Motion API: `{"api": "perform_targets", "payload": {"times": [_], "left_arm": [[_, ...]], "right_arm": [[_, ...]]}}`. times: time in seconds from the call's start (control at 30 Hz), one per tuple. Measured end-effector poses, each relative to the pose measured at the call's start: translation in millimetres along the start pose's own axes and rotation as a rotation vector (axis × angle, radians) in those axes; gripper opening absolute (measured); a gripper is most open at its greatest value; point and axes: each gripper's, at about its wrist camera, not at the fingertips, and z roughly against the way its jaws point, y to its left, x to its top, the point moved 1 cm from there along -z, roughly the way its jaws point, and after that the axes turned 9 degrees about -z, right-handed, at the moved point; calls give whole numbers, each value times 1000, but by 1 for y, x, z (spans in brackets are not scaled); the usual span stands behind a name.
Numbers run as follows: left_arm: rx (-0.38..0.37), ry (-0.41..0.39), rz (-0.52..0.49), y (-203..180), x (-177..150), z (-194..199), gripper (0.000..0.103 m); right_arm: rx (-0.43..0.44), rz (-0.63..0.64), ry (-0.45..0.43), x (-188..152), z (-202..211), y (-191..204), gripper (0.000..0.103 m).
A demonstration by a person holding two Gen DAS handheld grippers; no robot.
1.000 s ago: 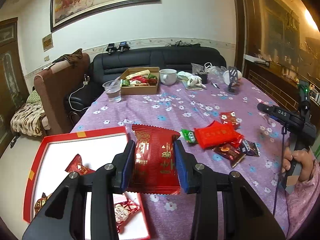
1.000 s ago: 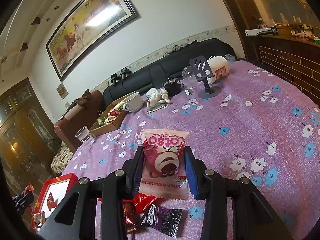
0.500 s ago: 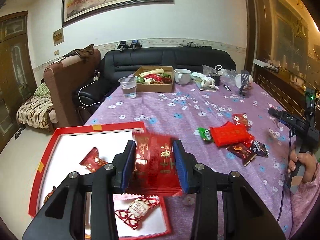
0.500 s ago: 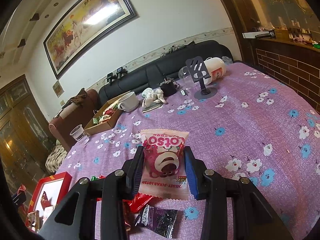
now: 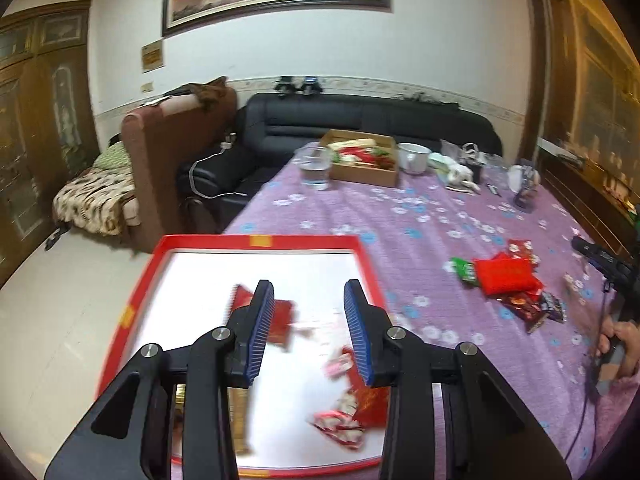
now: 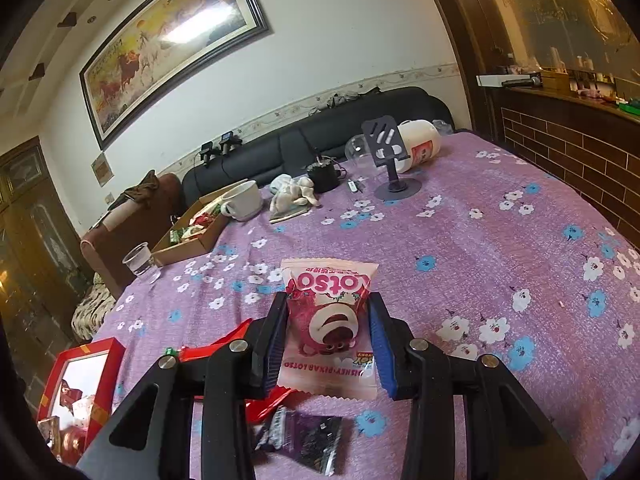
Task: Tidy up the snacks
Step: 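Release the red packet and pink Lotso candy into the tray with both tools, then grasp the dark purple packet with the right tool while the left tool grasps a brown chocolate bar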
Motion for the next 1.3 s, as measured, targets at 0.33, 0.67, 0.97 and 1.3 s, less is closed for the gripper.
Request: {"api": "perform_targets", "payload": {"times": [0.33,0.67,0.97,1.3], "left_arm": [[8,31,21,18,-16,-2,34],[60,34,54,43,-24,9,35],[-24,80,-37,1,-26,0,35],[-179,147,-212,-88,-28,-7,39]], "right_arm": [[394,254,337,-90,-5,173,39],[574,352,573,-166,-11,261,43],[436,270,374,-92,2,167,55],[82,296,325,-30,-2,15,62]]}}
